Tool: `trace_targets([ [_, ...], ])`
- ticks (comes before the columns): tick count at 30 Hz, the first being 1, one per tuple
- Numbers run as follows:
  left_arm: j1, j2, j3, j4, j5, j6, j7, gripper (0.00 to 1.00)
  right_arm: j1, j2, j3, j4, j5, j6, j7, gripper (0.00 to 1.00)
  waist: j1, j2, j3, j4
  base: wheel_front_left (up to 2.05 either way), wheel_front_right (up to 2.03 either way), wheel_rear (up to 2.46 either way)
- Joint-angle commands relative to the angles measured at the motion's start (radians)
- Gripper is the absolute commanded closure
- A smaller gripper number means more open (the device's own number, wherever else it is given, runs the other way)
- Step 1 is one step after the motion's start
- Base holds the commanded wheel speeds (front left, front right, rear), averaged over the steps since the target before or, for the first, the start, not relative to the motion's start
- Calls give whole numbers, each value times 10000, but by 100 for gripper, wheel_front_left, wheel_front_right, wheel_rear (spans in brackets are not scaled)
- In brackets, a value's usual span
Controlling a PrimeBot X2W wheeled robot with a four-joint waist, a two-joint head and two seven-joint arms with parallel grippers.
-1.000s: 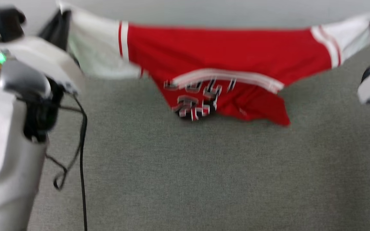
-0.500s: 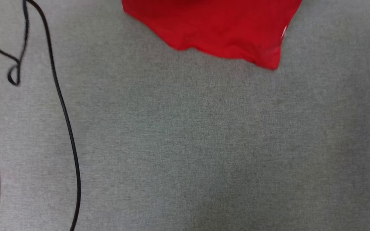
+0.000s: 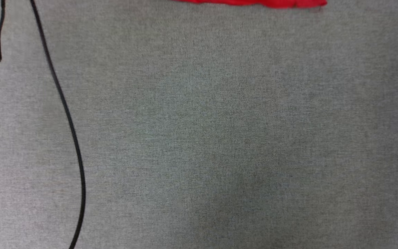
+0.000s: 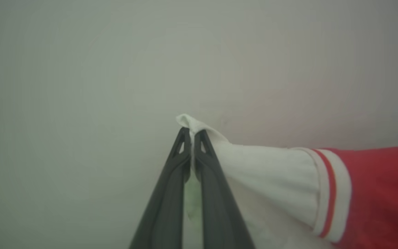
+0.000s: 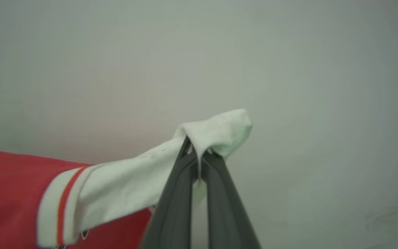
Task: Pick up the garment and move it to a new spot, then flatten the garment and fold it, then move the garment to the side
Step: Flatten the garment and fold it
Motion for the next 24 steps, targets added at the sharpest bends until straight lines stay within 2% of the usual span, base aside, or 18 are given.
trace_targets([
  [1, -134, -8, -1, 115, -15, -28, -78, 100, -112, 44, 20, 119, 44, -10, -76, 100, -1, 0, 138, -4, 0, 0, 0],
  [8, 198, -442, -147, 1887, -374, -483, -647, 100, 297, 401, 534, 1885, 473, -10, -720, 100, -1, 0, 346, 12, 0, 0, 0],
  [15, 1503, -816, -76, 3149, -1298, -789, -1211, 100, 1793, 599, 1184, 3389, 1356, -10, -1180, 100, -1, 0, -156, 14, 0, 0, 0],
  [18, 2459, -958, -283, 3142, -1739, -812, -1350, 100, 2741, 558, 1431, 3594, 1920, -10, -1471, 100, -1, 0, -525, 52, 0, 0, 0],
  [24, 4607, -719, -714, 2319, -2850, -819, -1574, 100, 4957, 132, 1987, 3238, 3147, -10, -1904, 100, -1, 0, -1515, 213, 0, 0, 0],
])
